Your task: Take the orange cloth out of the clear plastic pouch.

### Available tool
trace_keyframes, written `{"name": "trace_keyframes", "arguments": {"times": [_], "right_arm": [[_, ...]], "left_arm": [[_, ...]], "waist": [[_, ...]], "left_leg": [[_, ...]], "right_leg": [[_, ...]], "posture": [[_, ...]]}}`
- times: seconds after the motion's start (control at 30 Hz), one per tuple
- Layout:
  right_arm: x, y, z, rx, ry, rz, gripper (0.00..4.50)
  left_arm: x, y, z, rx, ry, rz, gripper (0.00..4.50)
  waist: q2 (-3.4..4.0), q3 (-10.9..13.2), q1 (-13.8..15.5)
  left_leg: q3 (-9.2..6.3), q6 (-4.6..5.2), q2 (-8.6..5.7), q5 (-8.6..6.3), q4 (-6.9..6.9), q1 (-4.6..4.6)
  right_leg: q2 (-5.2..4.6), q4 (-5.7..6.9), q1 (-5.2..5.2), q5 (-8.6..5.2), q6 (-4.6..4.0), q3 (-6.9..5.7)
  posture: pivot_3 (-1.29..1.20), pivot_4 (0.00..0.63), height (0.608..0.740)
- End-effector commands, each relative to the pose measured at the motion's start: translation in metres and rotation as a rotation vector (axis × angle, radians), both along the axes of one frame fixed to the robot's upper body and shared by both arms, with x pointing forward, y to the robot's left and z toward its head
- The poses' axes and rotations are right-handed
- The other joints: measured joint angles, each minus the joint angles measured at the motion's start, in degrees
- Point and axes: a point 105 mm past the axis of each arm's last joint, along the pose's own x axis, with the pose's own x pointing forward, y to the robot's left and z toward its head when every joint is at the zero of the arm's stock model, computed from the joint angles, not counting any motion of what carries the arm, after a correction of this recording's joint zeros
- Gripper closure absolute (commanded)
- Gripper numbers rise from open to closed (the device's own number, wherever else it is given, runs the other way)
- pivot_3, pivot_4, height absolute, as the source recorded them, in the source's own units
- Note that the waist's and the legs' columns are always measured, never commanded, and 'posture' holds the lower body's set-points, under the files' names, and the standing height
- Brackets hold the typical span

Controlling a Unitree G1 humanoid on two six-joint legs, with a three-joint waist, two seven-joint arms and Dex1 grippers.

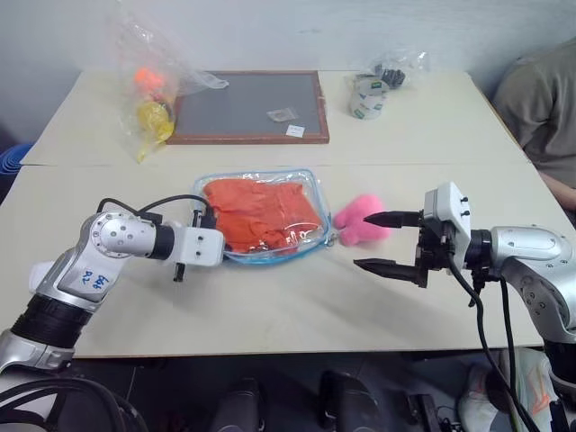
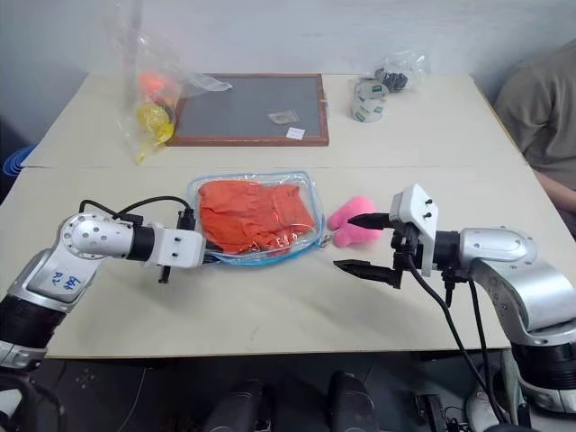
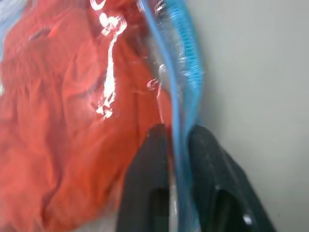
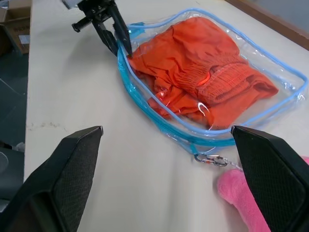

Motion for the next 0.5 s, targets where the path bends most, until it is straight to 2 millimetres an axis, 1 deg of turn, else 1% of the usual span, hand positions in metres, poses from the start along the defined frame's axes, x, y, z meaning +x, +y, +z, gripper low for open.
{"name": "trace_keyframes", "arguments": {"times": [0.03, 0.13, 0.27, 0.37, 0.43, 0.5], "right_arm": [[-0.006, -0.005, 0.012, -0.012, -0.041, 0.019, 0.0], [-0.007, -0.013, 0.01, -0.035, -0.023, 0.013, 0.0], [-0.007, -0.025, 0.009, -0.049, -0.004, -0.018, 0.0], [-0.004, -0.032, 0.008, -0.053, 0.001, -0.045, 0.0], [0.001, -0.038, 0.007, -0.031, 0.005, -0.089, 0.0], [0.012, -0.043, 0.006, 0.014, 0.013, -0.154, 0.0]], "left_arm": [[-0.008, 0.004, 0.001, 0.046, -0.05, -0.1, 4.46], [-0.008, 0.004, -0.002, 0.047, -0.071, -0.127, 4.46], [0.002, 0.001, -0.004, 0.034, -0.109, -0.123, 4.46], [0.01, 0.005, -0.006, 0.062, -0.147, -0.114, 4.46], [0.013, 0.005, -0.005, 0.043, -0.152, -0.104, 4.46], [0.011, 0.002, -0.005, 0.01, -0.135, -0.092, 4.46]], "waist": [[0.0, 0.0, 0.1], [0.0, 0.0, 0.2], [0.0, 0.0, 0.5], [-0.01, 0.0, 0.5], [-0.01, 0.0, 0.4], [-0.01, 0.0, 0.4]], "left_leg": [[0.01, 0.01, 0.0, 0.0, 0.0, 0.01], [0.0, 0.02, -0.01, 0.0, 0.03, 0.01], [-0.01, 0.06, -0.03, -0.01, 0.06, 0.0], [-0.03, 0.08, -0.04, 0.0, 0.08, 0.02], [-0.02, 0.08, -0.04, 0.0, 0.08, 0.04], [-0.01, 0.08, -0.04, 0.0, 0.08, 0.04]], "right_leg": [[-0.02, 0.01, 0.0, 0.0, 0.0, 0.01], [-0.02, 0.02, 0.01, 0.0, 0.0, 0.0], [-0.02, 0.02, 0.04, 0.01, 0.02, 0.0], [-0.02, 0.03, 0.08, 0.02, 0.04, 0.0], [-0.01, 0.03, 0.09, 0.02, 0.04, -0.01], [-0.01, 0.04, 0.09, 0.02, 0.04, -0.01]], "posture": [[0.0, 0.15, 0.74], [0.0, 0.15, 0.74], [0.0, 0.15, 0.74], [0.0, 0.15, 0.74], [0.0, 0.15, 0.74], [0.0, 0.15, 0.74]]}}
